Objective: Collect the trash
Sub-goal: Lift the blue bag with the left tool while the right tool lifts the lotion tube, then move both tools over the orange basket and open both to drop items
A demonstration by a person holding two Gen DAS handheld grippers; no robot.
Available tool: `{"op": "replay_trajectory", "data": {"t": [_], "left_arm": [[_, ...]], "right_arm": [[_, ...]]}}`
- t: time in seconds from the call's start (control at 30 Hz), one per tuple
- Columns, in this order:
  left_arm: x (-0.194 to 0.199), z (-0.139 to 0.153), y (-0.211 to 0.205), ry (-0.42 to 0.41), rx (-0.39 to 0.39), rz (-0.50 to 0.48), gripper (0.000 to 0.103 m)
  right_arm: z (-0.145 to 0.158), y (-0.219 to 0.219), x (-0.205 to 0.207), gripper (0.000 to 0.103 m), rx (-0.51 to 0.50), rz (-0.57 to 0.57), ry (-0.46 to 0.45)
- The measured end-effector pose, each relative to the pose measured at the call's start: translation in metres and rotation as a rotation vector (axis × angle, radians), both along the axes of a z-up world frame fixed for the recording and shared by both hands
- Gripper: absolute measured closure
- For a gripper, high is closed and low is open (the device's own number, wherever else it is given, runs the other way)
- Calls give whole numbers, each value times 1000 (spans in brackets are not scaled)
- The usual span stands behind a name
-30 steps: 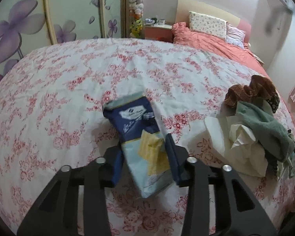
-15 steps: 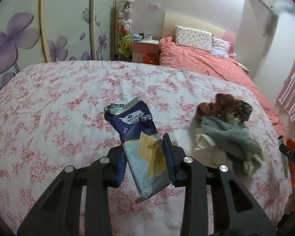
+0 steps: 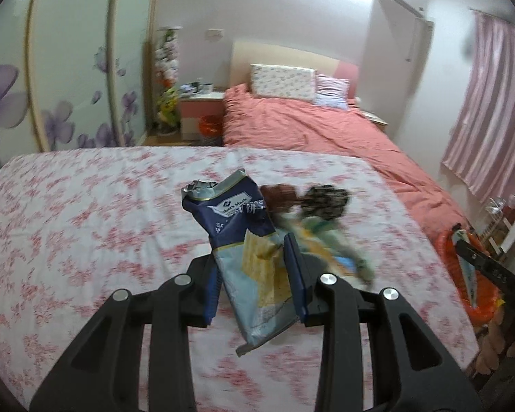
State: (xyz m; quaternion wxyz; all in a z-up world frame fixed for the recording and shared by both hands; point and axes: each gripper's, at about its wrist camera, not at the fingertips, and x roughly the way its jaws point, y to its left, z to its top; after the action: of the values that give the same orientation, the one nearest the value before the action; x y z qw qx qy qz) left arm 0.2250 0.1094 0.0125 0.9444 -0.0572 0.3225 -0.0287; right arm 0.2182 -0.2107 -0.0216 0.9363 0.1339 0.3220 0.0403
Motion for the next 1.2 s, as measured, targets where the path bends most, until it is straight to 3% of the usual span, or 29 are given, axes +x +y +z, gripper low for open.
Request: {"op": "replay_trajectory", "data": {"t": [0.43, 0.93, 1.2], "left_arm": [[-4, 17, -113, -46, -45, -253, 69], [1, 3, -285, -27, -76, -594, 69], [16, -15, -356, -1, -67, -688, 69]], "right_arm": [[16, -63, -30, 75, -17, -148, -66], [5, -154, -39, 75, 28, -315, -90], [-7, -195, -30, 75, 87, -368, -94]]}}
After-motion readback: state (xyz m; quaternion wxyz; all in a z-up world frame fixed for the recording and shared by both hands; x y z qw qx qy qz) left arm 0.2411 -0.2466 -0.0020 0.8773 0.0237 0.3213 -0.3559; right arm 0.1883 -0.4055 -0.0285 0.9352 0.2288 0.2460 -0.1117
